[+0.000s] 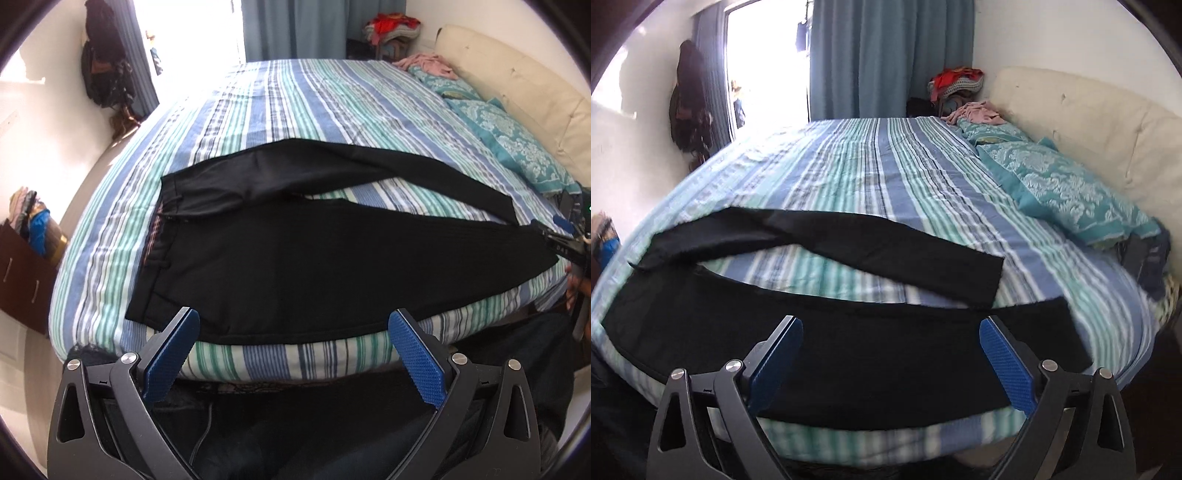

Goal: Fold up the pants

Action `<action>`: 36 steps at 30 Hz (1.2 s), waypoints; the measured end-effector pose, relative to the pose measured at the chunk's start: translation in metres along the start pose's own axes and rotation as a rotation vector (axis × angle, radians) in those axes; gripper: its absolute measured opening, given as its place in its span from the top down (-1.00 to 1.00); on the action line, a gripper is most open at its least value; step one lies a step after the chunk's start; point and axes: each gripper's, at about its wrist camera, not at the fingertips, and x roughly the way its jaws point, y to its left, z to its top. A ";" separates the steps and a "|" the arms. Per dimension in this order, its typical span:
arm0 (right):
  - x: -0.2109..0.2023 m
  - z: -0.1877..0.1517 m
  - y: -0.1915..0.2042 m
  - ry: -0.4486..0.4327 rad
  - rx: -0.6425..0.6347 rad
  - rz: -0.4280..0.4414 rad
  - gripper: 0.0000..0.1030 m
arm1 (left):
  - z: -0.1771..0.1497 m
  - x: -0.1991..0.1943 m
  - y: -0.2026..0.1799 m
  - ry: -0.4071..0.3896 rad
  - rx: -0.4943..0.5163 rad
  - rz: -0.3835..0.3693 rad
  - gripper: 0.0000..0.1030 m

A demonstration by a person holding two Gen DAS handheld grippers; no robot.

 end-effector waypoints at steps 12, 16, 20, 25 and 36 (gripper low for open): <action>0.195 0.006 -0.061 0.319 -0.307 -0.084 0.23 | 0.010 0.053 -0.017 0.144 0.012 0.046 -0.99; 0.184 0.048 -0.072 0.274 -0.310 -0.083 0.90 | 0.018 0.067 -0.025 0.150 0.038 0.069 -0.99; 0.190 0.165 -0.114 0.157 -0.182 -0.120 0.90 | 0.035 0.079 -0.040 0.157 0.052 0.040 -0.99; 0.249 0.272 -0.163 0.110 0.060 -0.183 -0.15 | 0.054 0.088 -0.061 0.139 0.069 0.018 -0.99; 0.370 0.161 -0.224 0.226 0.748 0.187 -0.03 | 0.042 0.145 -0.063 0.269 0.062 0.063 -0.99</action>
